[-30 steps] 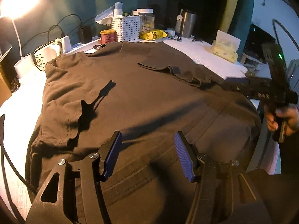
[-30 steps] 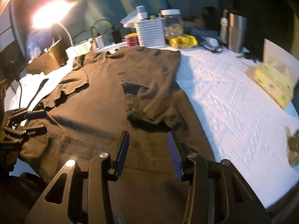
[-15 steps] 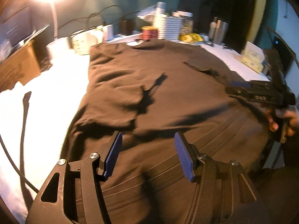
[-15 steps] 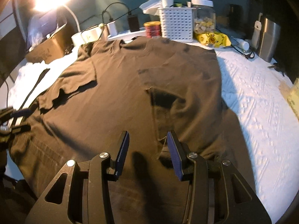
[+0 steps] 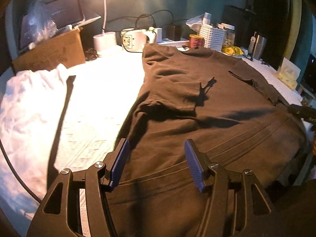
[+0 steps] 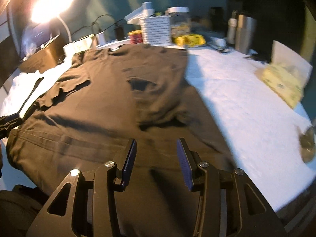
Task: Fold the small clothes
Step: 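Grasp the shirt hem with the left tool while the right tool grasps it too, then lift the hem with both tools toward the collar, then carry the raised hem with both tools over the shirt toward the collar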
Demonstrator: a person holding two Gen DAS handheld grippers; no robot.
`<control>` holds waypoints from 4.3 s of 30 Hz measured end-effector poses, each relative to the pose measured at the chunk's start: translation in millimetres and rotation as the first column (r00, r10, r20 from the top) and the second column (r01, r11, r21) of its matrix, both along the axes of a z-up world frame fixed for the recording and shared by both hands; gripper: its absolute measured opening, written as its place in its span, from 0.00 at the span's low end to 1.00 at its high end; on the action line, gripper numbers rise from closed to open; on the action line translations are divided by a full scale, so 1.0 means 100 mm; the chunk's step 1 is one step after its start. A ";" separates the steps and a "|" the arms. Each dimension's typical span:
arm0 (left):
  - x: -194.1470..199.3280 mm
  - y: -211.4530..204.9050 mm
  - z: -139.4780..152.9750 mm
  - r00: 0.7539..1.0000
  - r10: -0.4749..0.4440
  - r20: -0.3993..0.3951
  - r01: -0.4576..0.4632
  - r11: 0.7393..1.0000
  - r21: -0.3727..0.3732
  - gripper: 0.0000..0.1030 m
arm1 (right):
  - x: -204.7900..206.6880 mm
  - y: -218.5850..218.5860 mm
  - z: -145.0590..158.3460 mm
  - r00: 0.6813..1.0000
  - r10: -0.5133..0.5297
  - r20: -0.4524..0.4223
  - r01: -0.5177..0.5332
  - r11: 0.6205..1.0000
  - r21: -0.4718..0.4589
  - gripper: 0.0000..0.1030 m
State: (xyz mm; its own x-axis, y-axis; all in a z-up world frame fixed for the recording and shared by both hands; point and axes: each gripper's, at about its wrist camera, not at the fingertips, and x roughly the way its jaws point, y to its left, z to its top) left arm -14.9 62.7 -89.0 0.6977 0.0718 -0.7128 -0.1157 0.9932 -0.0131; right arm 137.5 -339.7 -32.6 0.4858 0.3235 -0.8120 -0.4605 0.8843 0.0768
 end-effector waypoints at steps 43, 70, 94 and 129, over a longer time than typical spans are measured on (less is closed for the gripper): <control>-0.61 0.19 -0.01 0.977 0.168 0.128 -0.176 0.983 0.050 0.10 | -0.32 -0.42 0.13 0.981 -0.061 0.183 0.069 0.997 -0.037 0.05; -0.56 0.12 -0.29 0.996 0.090 0.001 -0.090 0.995 -0.037 0.43 | -0.36 -0.51 0.21 0.977 -0.088 0.195 0.090 0.996 0.002 0.05; -0.60 -0.03 0.20 0.978 0.078 0.191 -0.106 0.984 0.142 0.05 | -0.38 -0.52 0.58 0.957 -0.103 0.270 0.089 0.994 0.062 0.04; 0.61 0.28 1.11 0.917 0.037 0.396 -0.110 0.981 0.162 0.05 | 0.69 -0.31 1.08 0.932 -0.176 0.316 0.138 0.981 0.139 0.05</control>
